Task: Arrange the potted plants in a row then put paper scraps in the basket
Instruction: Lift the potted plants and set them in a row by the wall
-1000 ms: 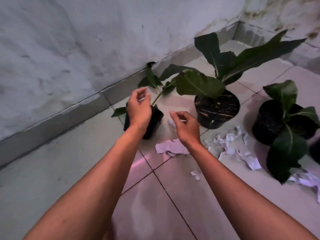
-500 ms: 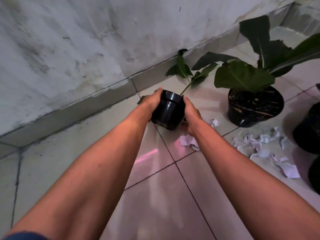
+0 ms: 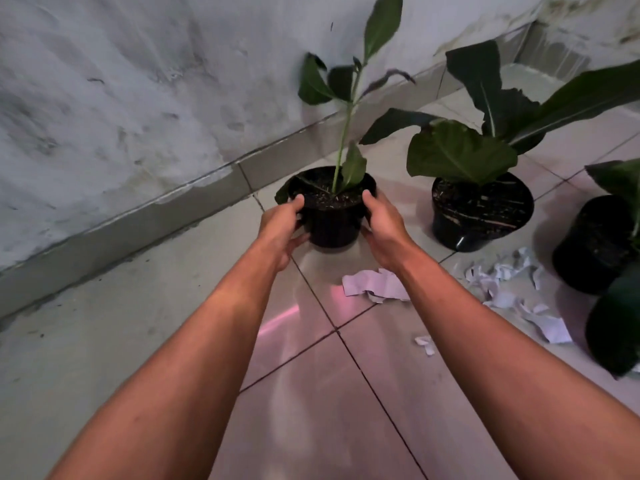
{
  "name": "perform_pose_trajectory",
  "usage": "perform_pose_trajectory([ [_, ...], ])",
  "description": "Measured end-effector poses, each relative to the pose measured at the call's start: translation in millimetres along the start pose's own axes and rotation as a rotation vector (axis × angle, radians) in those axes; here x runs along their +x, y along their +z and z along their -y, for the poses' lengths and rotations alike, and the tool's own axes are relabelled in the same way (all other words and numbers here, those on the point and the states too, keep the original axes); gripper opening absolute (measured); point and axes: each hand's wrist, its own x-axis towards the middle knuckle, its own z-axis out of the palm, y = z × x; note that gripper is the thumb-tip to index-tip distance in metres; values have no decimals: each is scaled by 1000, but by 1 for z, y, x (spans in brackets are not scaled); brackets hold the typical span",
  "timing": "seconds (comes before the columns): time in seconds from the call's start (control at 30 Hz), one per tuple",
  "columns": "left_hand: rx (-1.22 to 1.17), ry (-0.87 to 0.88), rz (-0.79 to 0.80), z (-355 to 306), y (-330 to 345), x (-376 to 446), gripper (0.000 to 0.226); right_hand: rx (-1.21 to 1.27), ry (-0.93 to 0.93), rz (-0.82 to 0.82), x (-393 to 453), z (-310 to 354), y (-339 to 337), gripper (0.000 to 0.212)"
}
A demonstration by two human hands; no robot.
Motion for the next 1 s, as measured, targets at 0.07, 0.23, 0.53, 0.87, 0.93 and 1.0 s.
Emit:
perform_pose_trajectory([
  [0.07, -166, 18, 24, 16, 2, -4, 32, -8, -44, 23, 4, -2, -4, 43],
  [0.23, -319, 66, 26, 53, 9, -6, 39, -89, -50, -5, 7, -12, -15, 47],
  [0.53, -185, 128, -68, 74, 10, 1, 45, -157, -88, -54, -7, -20, -22, 63],
  [0.87, -164, 127, 44, 58, 6, 7, 46, -282, -208, -55, -23, -30, -22, 65],
  [0.93, -172, 119, 37, 64, 8, 2, 48, -265, -218, -82, -19, -28, -23, 59],
  [1.0, -184, 129, 13, 70, 12, -1, 49, -258, -238, -95, -14, -27, -25, 51],
])
